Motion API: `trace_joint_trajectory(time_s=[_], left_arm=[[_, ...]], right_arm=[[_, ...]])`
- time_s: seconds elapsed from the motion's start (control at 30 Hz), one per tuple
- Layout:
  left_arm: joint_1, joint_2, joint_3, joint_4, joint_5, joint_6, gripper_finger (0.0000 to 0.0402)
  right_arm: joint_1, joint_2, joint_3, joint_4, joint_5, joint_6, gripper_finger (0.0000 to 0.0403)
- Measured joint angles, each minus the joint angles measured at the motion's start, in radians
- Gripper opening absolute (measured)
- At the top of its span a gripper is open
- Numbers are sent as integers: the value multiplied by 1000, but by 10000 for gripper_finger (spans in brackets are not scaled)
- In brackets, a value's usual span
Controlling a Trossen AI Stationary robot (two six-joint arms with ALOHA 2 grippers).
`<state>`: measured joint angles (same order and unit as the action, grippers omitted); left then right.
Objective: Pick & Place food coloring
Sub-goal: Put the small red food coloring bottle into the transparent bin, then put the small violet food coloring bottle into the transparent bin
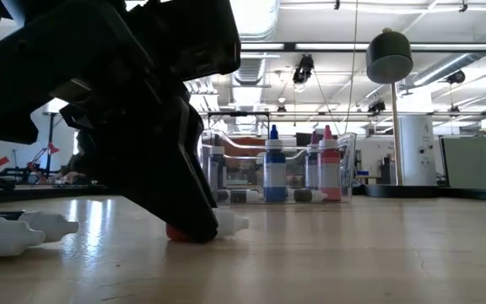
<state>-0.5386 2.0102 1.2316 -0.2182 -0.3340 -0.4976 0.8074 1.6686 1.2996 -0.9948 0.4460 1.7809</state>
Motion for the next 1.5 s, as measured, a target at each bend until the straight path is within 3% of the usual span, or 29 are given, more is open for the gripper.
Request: trace_joint_trajectory(time_s=[0.23, 0.43, 0.6, 0.7, 0.93, 1.07, 1.27, 1.5], left_arm=[[16, -12, -1, 8, 1, 44, 69], [58, -99, 35, -68, -134, 95, 67], [148, -234, 88, -161, -283, 233, 67], [253, -322, 95, -152, -305, 295, 67], [559, -370, 92, -193, -124, 306, 75], [630, -375, 104, -193, -40, 290, 109], [627, -383, 105, -228, -32, 308, 165], [428, -500, 62, -428, 238, 394, 176]], right_arm=[[1, 12, 2, 5, 13, 4, 187], [27, 7, 60, -14, 177, -9, 187], [33, 4, 85, -78, 186, -7, 187], [33, 1, 85, -110, 187, -2, 187], [32, 0, 83, -153, 198, 27, 187], [32, 0, 82, -162, 211, 46, 187], [32, 0, 82, -166, 212, 71, 187], [32, 1, 80, -170, 210, 73, 187]])
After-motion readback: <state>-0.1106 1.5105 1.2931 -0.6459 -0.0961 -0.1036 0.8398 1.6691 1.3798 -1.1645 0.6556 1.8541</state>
